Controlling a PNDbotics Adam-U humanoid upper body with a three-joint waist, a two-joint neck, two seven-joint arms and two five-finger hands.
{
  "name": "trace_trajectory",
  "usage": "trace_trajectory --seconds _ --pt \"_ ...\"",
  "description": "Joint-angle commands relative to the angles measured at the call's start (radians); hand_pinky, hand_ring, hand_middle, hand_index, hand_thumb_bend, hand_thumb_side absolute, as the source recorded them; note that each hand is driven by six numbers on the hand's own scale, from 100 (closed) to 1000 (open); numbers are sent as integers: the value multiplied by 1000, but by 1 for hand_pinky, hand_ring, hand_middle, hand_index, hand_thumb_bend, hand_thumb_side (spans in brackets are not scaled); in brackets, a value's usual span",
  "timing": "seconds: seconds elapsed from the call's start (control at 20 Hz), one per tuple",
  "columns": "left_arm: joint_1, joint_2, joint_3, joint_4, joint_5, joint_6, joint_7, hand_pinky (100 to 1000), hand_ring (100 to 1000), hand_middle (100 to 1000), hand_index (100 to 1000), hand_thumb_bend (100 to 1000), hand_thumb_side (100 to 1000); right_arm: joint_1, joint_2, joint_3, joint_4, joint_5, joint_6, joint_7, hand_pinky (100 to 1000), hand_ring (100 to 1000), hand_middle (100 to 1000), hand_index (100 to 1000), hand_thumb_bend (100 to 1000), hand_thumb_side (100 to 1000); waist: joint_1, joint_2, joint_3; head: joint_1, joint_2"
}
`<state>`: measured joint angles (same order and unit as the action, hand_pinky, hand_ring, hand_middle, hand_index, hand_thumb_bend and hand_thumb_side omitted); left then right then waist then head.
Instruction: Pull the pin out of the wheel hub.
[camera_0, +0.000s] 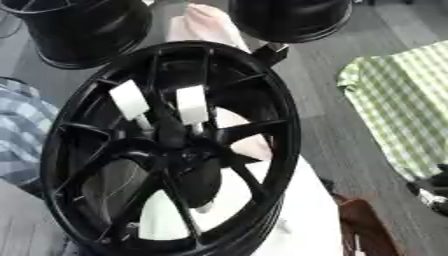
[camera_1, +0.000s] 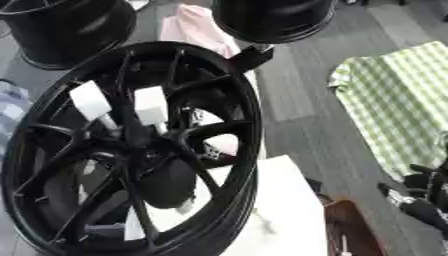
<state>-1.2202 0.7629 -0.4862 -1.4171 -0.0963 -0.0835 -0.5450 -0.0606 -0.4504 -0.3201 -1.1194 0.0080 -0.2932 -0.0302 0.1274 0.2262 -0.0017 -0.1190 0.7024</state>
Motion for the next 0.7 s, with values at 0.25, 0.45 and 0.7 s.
trace_trajectory --seconds 0.25,0.45,0.7 --pt "-49 -28 -69 35 -34 81 -71 811 793 718 856 111 872 -3 -35 -8 -17 9 -1 -3 663 687 612 794 638 177 -8 -17 -2 -4 0" --pt "-50 -46 -88 52 -65 111 -86 819 800 722 855 184 993 -4 -34 -8 -19 11 -2 -3 663 687 612 794 639 177 -10 -12 -5 -5 1" --pt "-52 -69 -99 68 -82 123 -101 821 804 720 850 203 1000 -5 -30 -8 -22 17 -4 -5 663 686 611 793 639 176 -13 -4 -7 1 1"
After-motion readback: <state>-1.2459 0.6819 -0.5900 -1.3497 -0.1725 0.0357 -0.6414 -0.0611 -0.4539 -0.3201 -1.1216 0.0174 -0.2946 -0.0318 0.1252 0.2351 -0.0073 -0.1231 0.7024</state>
